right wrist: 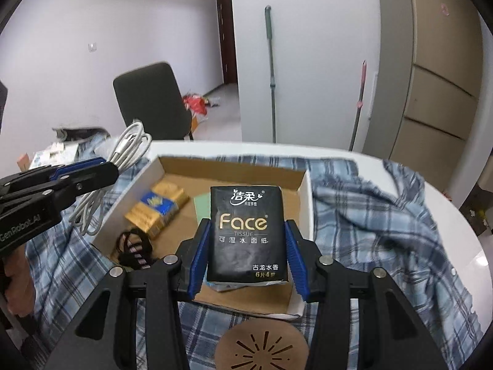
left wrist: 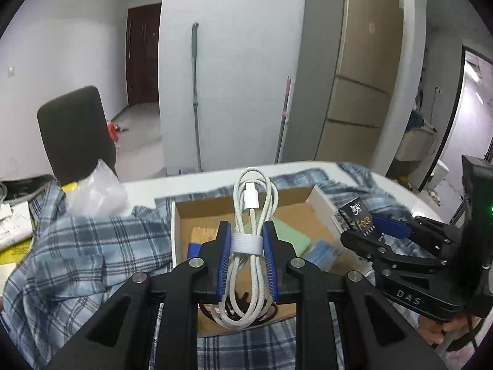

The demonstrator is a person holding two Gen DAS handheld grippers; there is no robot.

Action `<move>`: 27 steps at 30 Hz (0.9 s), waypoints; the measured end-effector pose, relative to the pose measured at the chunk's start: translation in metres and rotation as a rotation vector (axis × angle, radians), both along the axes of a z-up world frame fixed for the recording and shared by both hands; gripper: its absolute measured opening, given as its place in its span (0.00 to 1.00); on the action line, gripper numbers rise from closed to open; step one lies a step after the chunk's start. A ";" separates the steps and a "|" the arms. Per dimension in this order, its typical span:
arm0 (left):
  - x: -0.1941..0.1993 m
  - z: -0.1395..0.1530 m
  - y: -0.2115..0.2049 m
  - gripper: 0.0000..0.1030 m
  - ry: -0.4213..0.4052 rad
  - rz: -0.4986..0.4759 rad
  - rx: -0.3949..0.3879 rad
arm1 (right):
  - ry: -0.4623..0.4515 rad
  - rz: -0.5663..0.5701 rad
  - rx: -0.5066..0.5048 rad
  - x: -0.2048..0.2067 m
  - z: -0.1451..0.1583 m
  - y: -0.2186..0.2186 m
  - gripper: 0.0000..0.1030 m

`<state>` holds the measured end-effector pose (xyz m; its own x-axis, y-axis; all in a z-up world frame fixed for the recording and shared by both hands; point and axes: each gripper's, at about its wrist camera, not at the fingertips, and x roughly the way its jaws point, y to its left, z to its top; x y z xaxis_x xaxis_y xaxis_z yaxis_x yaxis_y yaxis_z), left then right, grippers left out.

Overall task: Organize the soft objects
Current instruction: 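Carry the tissue pack and cable into the box and open both grippers, then move the left gripper to the white plush toy and grasp it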

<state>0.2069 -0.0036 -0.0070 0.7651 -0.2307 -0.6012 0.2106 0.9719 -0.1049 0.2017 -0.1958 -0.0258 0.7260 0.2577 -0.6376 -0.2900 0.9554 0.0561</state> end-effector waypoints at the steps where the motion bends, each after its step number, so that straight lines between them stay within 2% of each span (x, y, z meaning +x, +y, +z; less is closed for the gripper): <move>1: 0.002 -0.005 0.000 0.21 0.007 -0.006 -0.003 | 0.012 0.005 -0.001 0.003 -0.006 0.001 0.44; 5: 0.013 -0.023 -0.004 0.21 0.032 -0.024 0.010 | 0.063 0.010 -0.006 0.010 -0.026 0.001 0.44; 8: 0.016 -0.031 -0.004 0.21 0.032 0.003 0.032 | 0.100 0.022 -0.004 0.013 -0.038 0.003 0.44; 11: 0.017 -0.039 -0.001 0.23 0.052 -0.004 0.018 | 0.107 0.038 -0.031 0.015 -0.046 0.006 0.45; 12: 0.017 -0.040 0.001 0.27 0.053 -0.002 0.015 | 0.109 0.041 -0.033 0.015 -0.047 0.007 0.45; 14: 0.015 -0.039 0.002 0.42 0.039 0.008 0.017 | 0.117 0.052 -0.029 0.016 -0.048 0.008 0.47; 15: 0.013 -0.037 0.002 0.58 0.024 0.015 0.020 | 0.116 0.055 -0.030 0.015 -0.048 0.009 0.53; 16: 0.012 -0.034 0.003 0.66 0.006 0.024 0.020 | 0.113 0.056 -0.035 0.014 -0.048 0.010 0.56; 17: 0.009 -0.031 0.004 0.66 -0.013 0.031 0.016 | 0.110 0.056 -0.043 0.012 -0.048 0.011 0.58; 23: -0.001 -0.015 0.006 0.66 -0.071 0.040 0.025 | 0.100 0.050 -0.033 0.011 -0.045 0.009 0.58; 27: -0.016 0.003 0.004 0.66 -0.120 0.040 0.032 | 0.056 0.035 -0.033 0.006 -0.029 0.004 0.59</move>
